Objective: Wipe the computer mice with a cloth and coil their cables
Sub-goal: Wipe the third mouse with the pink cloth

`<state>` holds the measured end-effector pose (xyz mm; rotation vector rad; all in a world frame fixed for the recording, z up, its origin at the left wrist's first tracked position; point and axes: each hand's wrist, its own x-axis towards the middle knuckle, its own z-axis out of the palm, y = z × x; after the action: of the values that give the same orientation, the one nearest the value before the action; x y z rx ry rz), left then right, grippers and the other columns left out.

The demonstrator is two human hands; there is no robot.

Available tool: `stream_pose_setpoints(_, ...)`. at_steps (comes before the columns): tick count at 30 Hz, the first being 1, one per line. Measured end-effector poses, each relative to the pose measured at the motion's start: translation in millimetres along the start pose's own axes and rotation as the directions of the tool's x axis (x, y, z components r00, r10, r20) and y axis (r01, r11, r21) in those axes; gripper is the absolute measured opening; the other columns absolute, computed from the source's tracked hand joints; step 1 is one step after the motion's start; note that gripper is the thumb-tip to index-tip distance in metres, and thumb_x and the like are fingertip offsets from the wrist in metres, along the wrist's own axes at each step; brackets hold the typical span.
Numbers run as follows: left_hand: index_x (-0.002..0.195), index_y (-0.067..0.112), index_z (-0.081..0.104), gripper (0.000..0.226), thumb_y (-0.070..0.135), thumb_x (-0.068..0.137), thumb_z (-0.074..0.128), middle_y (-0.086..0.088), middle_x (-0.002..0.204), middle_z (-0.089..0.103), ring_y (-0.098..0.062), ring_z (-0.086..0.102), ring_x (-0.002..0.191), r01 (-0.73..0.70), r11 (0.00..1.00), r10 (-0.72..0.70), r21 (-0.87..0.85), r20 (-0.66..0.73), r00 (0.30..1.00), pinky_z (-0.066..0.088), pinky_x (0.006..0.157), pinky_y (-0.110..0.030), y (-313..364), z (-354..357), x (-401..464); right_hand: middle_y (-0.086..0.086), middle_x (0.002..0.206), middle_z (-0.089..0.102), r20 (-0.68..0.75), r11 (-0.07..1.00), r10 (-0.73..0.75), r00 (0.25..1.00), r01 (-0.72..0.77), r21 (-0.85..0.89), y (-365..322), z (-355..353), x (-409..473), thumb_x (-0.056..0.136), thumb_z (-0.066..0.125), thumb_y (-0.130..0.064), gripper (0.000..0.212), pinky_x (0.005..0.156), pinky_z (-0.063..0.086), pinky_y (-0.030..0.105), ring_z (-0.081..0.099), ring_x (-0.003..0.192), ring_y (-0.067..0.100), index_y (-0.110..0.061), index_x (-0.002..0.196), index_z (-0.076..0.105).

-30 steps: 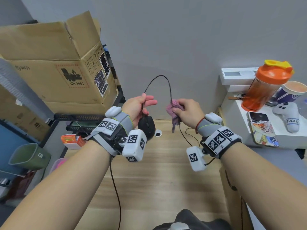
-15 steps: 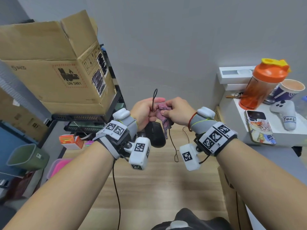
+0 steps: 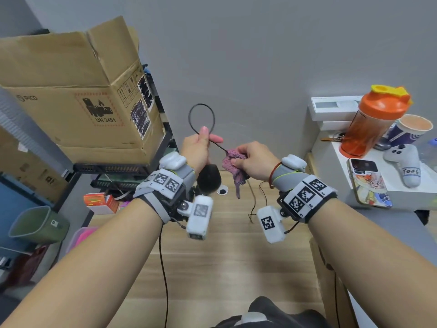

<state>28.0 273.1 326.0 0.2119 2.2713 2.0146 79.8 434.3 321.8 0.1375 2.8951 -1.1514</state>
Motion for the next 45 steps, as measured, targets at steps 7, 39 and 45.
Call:
stream_pose_setpoints(7, 0.071, 0.014, 0.043, 0.047, 0.042, 0.107, 0.031, 0.000, 0.069, 0.043, -0.004, 0.021, 0.036, 0.214, 0.916, -0.239, -0.339, -0.031, 0.971, 0.021, 0.035, -0.016, 16, -50, 21, 0.006, 0.070, 0.068, -0.049, 0.919, 0.374, 0.926, -0.377, -0.116, 84, -10, -11, 0.086, 0.062, -0.018, 0.015, 0.062, 0.050, 0.024, 0.068, 0.071, 0.019, -0.005, 0.084, 0.071)
stream_pose_setpoints(39, 0.062, 0.023, 0.039, 0.043, 0.034, 0.103, 0.046, 0.013, 0.043, 0.028, -0.002, 0.021, 0.033, 0.416, 0.894, -0.373, -0.164, 0.242, 0.896, 0.016, 0.031, -0.015, 7, -1, 6, 0.009, 0.079, 0.072, -0.140, 0.994, -0.023, 0.990, 0.007, -0.114, 18, 4, 19, 0.086, 0.063, -0.020, 0.013, 0.071, 0.046, 0.030, 0.063, 0.080, 0.028, -0.011, 0.090, 0.072)
stream_pose_setpoints(45, 0.067, 0.022, 0.040, 0.040, 0.035, 0.104, 0.044, 0.013, 0.042, 0.024, -0.003, 0.017, 0.035, 0.304, 0.819, -0.273, -0.486, 0.135, 0.952, 0.009, 0.037, -0.018, 14, -36, 23, 0.005, 0.066, 0.070, -0.082, 0.920, 0.383, 0.920, -0.388, -0.060, 87, 3, 5, 0.082, 0.060, -0.015, 0.016, 0.060, 0.049, 0.017, 0.067, 0.066, 0.015, -0.007, 0.082, 0.073)
